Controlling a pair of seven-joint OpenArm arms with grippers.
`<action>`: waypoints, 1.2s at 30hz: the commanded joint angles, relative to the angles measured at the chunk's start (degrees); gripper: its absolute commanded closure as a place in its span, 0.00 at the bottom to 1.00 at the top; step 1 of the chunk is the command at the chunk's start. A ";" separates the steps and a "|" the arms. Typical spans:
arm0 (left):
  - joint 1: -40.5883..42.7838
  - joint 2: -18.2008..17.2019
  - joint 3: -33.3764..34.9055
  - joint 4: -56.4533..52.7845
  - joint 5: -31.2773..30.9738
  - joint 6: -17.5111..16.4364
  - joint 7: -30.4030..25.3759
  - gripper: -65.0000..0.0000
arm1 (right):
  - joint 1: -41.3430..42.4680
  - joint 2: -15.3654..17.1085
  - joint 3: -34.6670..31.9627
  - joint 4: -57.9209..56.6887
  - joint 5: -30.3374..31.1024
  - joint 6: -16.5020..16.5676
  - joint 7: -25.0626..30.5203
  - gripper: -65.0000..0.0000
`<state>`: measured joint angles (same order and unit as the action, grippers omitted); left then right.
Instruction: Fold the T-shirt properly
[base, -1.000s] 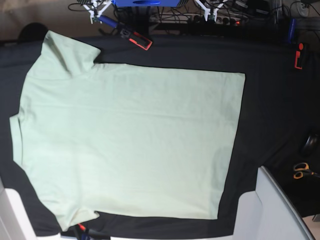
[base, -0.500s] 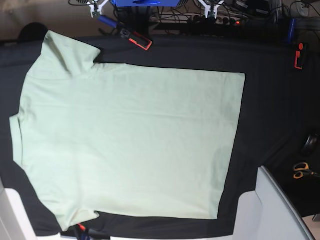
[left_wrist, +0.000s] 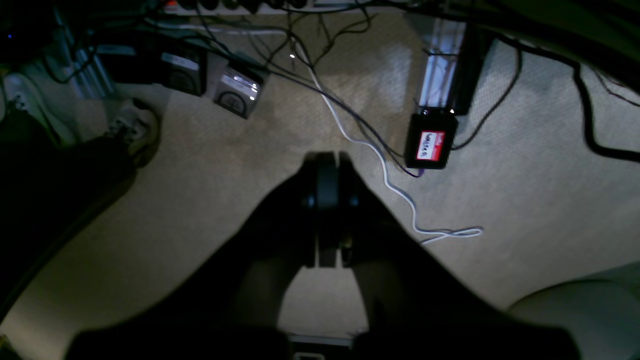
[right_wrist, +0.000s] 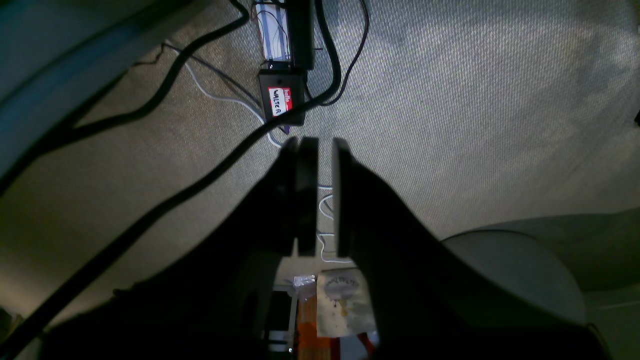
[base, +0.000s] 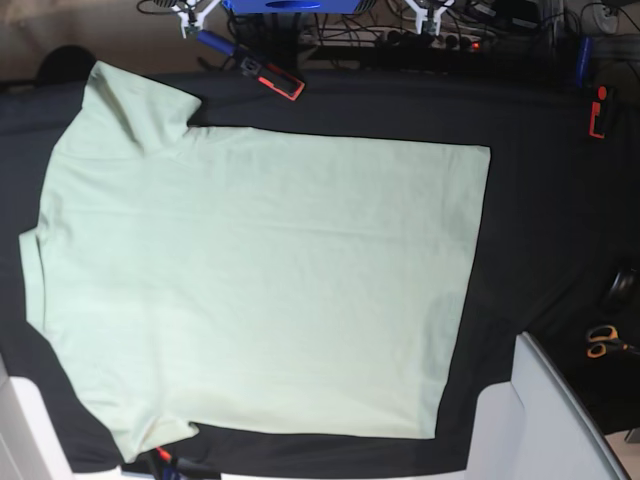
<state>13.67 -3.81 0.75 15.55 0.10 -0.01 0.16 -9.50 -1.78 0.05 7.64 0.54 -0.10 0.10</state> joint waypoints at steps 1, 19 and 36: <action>2.20 -0.98 -0.01 1.72 0.03 0.32 -0.12 1.00 | -1.27 -0.20 -0.19 0.67 0.12 -0.21 -0.32 0.92; 22.33 -4.93 -10.91 35.31 -0.58 0.32 -0.21 1.00 | -31.16 -0.28 0.08 50.78 0.12 -0.39 -8.76 1.00; 32.44 -7.92 -15.48 53.24 -0.49 -7.42 -21.39 1.00 | -42.24 -2.66 12.56 85.06 0.12 -0.39 -20.54 1.00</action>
<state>45.54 -11.16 -14.39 68.23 -0.08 -7.68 -19.64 -50.78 -4.38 12.43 91.94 0.49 -0.32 -21.39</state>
